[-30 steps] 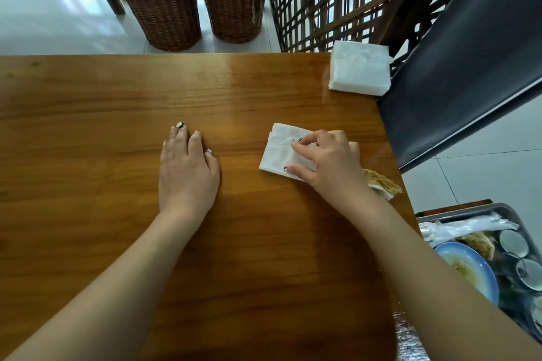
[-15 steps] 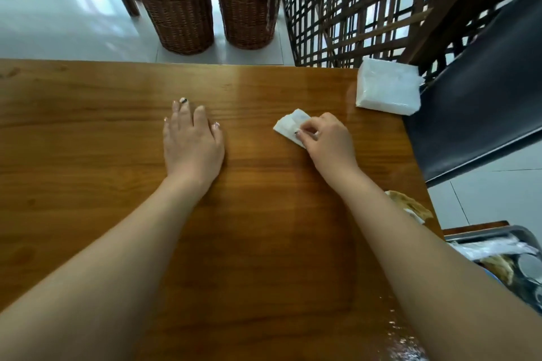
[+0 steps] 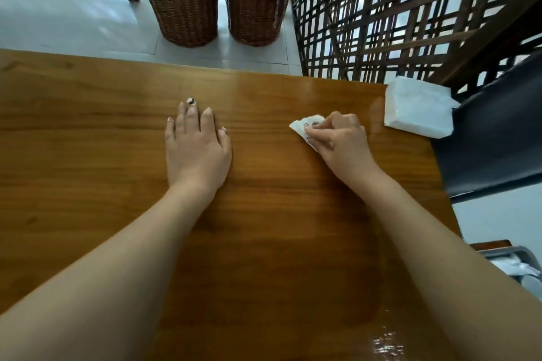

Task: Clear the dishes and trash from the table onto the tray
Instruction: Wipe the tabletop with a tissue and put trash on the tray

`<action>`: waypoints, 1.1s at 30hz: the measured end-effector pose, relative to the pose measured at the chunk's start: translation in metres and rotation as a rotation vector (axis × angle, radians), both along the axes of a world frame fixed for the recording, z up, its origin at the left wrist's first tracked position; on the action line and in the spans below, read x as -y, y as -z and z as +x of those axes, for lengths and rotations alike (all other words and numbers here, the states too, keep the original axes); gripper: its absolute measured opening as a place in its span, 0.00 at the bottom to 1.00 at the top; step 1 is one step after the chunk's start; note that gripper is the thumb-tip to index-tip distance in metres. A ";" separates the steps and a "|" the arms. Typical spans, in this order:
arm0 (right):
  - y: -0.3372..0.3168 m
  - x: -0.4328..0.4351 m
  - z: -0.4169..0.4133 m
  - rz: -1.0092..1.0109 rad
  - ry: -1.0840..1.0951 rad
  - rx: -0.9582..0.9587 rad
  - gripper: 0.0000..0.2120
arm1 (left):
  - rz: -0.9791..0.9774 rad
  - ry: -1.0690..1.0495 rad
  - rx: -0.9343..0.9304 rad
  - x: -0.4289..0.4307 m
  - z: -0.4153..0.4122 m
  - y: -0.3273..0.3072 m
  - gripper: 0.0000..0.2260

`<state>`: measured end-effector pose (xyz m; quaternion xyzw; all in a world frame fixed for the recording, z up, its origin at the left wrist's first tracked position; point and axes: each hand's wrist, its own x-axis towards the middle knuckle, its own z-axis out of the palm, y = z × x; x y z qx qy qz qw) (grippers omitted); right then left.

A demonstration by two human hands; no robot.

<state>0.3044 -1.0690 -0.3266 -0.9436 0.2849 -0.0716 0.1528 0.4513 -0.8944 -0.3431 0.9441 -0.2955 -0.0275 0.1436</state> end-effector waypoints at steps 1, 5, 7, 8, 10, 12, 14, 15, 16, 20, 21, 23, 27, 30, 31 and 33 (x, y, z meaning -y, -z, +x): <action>0.002 -0.001 -0.002 -0.017 -0.008 0.013 0.13 | -0.004 -0.003 0.002 0.000 0.000 0.000 0.22; 0.005 0.002 0.010 -0.028 0.050 0.069 0.12 | -0.020 -0.004 0.006 0.001 0.001 0.002 0.22; 0.006 0.011 0.026 -0.018 0.083 0.072 0.13 | -0.024 -0.001 0.008 0.001 0.002 0.004 0.21; 0.006 0.016 0.035 -0.016 0.102 0.069 0.13 | -0.026 -0.001 0.008 0.001 0.002 0.005 0.21; 0.005 0.024 0.051 -0.020 0.126 0.073 0.13 | -0.031 -0.004 0.007 0.002 0.003 0.005 0.21; 0.004 0.029 0.060 -0.008 0.144 0.088 0.13 | -0.035 -0.008 0.004 0.001 0.004 0.004 0.21; 0.004 0.030 0.063 0.009 0.149 0.102 0.12 | -0.039 -0.012 0.005 0.001 0.004 0.004 0.21; 0.004 0.028 0.061 0.012 0.144 0.103 0.12 | -0.040 -0.014 0.005 0.001 0.003 0.003 0.22; 0.004 0.024 0.057 0.012 0.127 0.100 0.12 | -0.042 -0.014 0.006 0.001 0.003 0.003 0.22; 0.008 0.005 0.029 -0.020 -0.020 0.099 0.12 | -0.057 -0.021 0.002 0.000 0.002 0.003 0.21; 0.008 0.004 0.024 -0.047 -0.054 0.104 0.11 | -0.060 -0.021 0.002 0.001 0.002 0.003 0.21; 0.004 0.009 0.025 -0.104 -0.102 0.095 0.10 | -0.060 -0.020 0.005 0.001 0.002 0.003 0.21; -0.004 0.028 0.057 -0.136 -0.045 0.005 0.13 | -0.050 -0.019 0.006 0.001 0.003 0.002 0.22; -0.003 0.031 0.074 -0.128 0.055 -0.006 0.14 | -0.051 -0.021 0.009 0.001 0.002 0.002 0.22; -0.002 0.027 0.074 -0.113 0.079 0.007 0.14 | -0.054 -0.020 0.012 0.001 0.003 0.001 0.22; 0.000 0.016 0.065 -0.085 0.071 0.025 0.14 | -0.057 -0.019 0.012 0.001 0.002 0.001 0.22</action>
